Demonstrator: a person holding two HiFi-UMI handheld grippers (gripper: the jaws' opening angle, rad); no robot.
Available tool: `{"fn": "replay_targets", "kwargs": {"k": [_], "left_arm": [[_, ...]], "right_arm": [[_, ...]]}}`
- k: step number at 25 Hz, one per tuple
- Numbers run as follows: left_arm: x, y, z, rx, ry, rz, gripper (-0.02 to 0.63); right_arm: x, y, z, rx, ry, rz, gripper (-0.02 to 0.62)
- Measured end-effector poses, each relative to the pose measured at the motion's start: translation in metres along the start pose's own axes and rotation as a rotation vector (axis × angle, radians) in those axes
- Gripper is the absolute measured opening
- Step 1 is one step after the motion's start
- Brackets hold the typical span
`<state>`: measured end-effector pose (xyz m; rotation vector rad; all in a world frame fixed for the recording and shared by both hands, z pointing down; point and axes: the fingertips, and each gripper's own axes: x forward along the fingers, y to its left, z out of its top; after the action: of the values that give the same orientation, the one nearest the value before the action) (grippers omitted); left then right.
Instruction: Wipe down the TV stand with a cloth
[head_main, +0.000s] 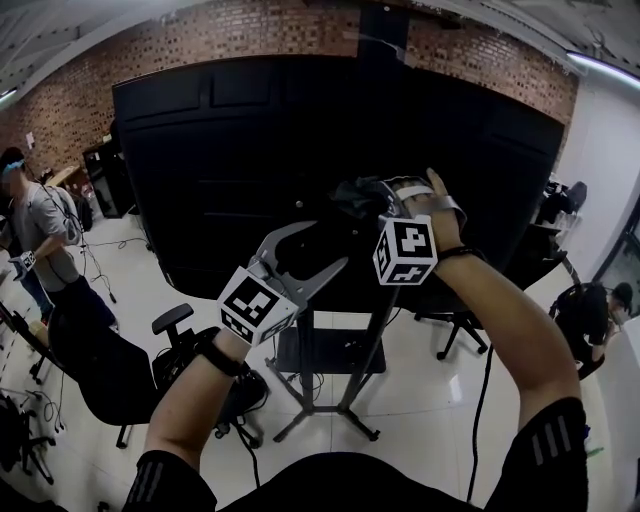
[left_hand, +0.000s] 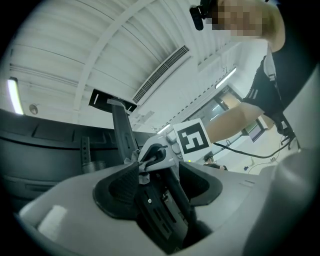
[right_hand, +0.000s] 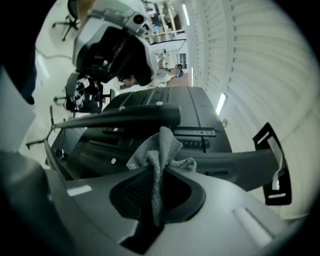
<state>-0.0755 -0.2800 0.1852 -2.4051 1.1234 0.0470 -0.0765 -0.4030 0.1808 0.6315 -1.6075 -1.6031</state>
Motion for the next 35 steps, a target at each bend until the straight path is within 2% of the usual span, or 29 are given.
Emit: {"fn": "replay_targets", "kwargs": {"k": [2,4,9,16,23,30,33,35], "left_arm": [[-0.005,-0.005,-0.011,-0.005,0.007,0.006,0.268],[-0.008,-0.010,-0.021,-0.017,0.014,0.013,0.268],[-0.016,-0.024,-0.039,-0.084,0.022,0.011,0.268],[-0.032,-0.040,-0.080,-0.144,0.075,0.013,0.268],[-0.044,-0.059,-0.113,-0.191,0.123,0.005,0.276],[-0.050,-0.072,-0.134,-0.241,0.149,0.002,0.278],[-0.051,-0.076,-0.137,-0.261,0.146,0.003,0.276],[-0.051,-0.078,-0.135,-0.262,0.139,0.003,0.278]], "right_arm": [[0.002,0.009,0.000,-0.104,0.027,-0.040,0.032],[0.002,0.016,0.000,-0.160,0.041,-0.053,0.032],[0.011,0.053,0.008,-0.261,0.059,-0.022,0.031],[0.027,0.130,0.023,-0.318,0.083,0.075,0.031],[0.038,0.196,0.026,-0.267,0.092,0.168,0.031],[0.044,0.233,0.030,-0.174,0.092,0.234,0.031],[0.031,0.229,0.040,-0.074,0.045,0.223,0.031],[0.013,0.214,0.048,0.063,-0.013,0.203,0.031]]}}
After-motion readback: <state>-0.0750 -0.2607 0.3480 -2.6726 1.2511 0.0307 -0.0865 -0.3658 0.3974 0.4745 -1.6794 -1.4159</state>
